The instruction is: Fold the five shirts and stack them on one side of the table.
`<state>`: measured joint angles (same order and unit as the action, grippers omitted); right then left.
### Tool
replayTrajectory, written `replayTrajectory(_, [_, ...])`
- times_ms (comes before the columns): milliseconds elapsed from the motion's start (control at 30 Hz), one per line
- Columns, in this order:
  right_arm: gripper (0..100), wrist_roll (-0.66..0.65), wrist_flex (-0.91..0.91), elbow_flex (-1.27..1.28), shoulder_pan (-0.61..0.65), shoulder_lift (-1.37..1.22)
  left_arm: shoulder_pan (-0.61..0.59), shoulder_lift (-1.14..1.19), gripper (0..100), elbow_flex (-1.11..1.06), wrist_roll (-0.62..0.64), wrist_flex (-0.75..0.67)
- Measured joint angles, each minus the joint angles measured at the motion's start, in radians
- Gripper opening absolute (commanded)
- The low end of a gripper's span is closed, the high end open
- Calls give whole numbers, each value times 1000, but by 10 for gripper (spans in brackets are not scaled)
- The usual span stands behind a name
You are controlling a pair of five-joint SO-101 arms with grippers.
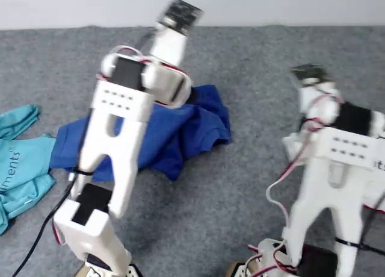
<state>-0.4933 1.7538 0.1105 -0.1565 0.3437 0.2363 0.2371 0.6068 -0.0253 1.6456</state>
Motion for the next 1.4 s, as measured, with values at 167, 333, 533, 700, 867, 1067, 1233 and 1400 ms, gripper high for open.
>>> replayTrajectory(167, [9,61,0,0,238,-3,-203,0,224,74,-5,83])
replayTrajectory(333, [9,80,-38,0,477,-120,-460,-18,196,55,-81,83])
replayTrajectory(533, [9,80,-230,-97,624,-342,-667,-109,196,-71,-132,86])
replayTrajectory(700, [9,80,-324,-269,736,-582,-763,-189,196,-199,-137,87])
replayTrajectory(867, [9,80,-253,-511,773,-824,-839,-273,196,-285,-137,87])
replayTrajectory(1067, [9,80,-3,-773,861,-947,-913,-325,196,-373,-196,87])
replayTrajectory(1233, [9,89,0,-790,902,-947,-959,-325,196,-400,-204,87])
replayTrajectory(1400, [28,138,0,-704,942,-944,-965,-325,196,-423,-204,87])
